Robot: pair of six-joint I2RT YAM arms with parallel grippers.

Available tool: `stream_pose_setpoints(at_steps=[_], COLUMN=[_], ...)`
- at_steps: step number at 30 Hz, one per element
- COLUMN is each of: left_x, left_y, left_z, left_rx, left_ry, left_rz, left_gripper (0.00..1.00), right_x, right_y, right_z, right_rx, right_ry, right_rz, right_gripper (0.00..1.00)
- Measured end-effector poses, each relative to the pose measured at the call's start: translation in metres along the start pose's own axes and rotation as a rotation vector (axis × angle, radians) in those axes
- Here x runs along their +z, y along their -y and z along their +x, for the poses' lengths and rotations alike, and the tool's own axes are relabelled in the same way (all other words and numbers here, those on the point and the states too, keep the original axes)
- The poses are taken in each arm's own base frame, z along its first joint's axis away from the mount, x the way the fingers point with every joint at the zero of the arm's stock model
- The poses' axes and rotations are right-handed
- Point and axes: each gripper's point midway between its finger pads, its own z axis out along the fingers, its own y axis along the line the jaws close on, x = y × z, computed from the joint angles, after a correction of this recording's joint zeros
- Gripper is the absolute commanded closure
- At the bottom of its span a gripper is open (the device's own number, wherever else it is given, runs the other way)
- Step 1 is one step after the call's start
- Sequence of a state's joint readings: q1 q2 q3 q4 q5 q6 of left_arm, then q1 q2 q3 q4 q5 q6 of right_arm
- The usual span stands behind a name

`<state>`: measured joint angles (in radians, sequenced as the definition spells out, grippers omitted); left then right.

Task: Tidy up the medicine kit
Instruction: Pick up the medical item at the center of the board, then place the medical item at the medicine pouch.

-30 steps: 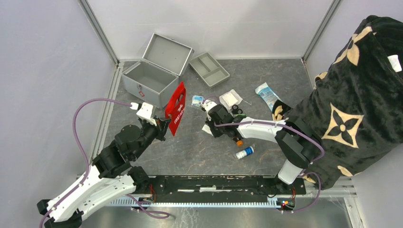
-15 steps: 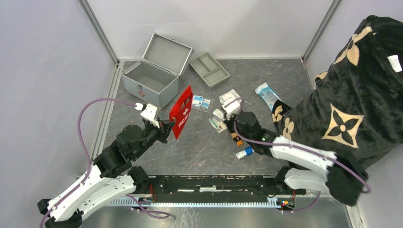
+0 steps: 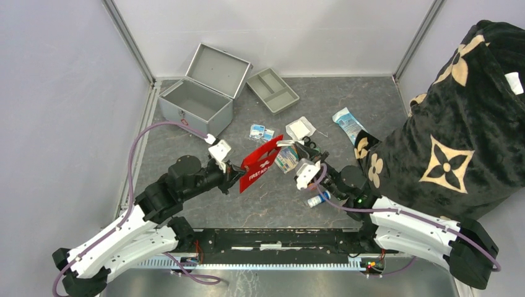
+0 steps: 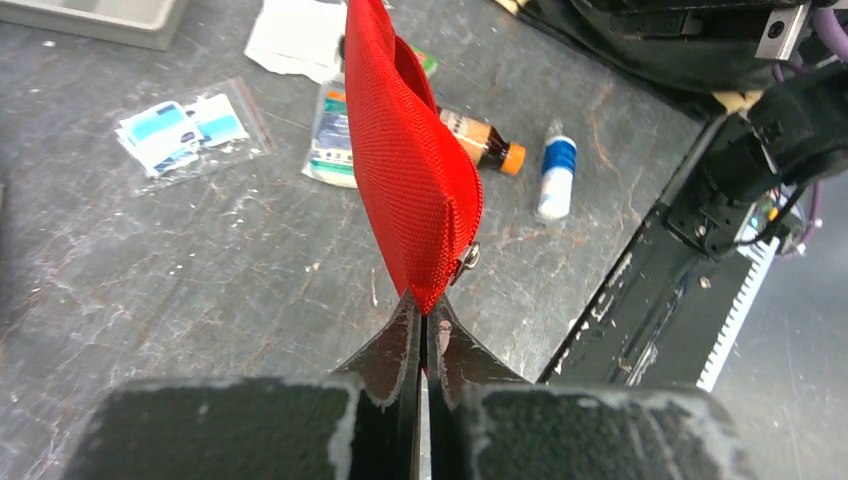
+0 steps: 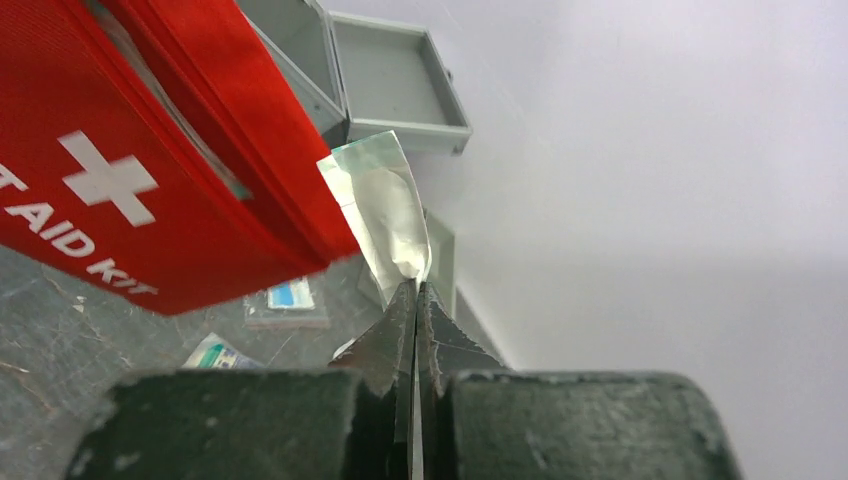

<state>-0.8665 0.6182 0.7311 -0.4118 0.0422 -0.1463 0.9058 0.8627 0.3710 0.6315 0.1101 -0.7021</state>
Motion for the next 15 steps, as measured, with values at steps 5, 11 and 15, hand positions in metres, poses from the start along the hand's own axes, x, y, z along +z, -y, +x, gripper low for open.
stream_pose_setpoints(at_steps=[5,11,15], left_x=[0.006,0.006,0.007], left_y=[0.010,0.014,0.015], left_z=[0.009,0.010,0.012], left_rx=[0.014,0.019,0.018], left_ry=[-0.046,-0.051,-0.058], left_rz=[0.065,0.090,0.092], left_gripper=[0.98,0.98,0.98], right_x=[0.003,0.007,0.006], right_y=[-0.010,-0.016,-0.026], right_z=[-0.017,-0.028,-0.026], right_rx=[-0.176,-0.258,-0.287], right_ry=[0.069,0.112,0.118], right_rz=[-0.075,-0.131,-0.183], right_gripper=[1.00,1.00,1.00])
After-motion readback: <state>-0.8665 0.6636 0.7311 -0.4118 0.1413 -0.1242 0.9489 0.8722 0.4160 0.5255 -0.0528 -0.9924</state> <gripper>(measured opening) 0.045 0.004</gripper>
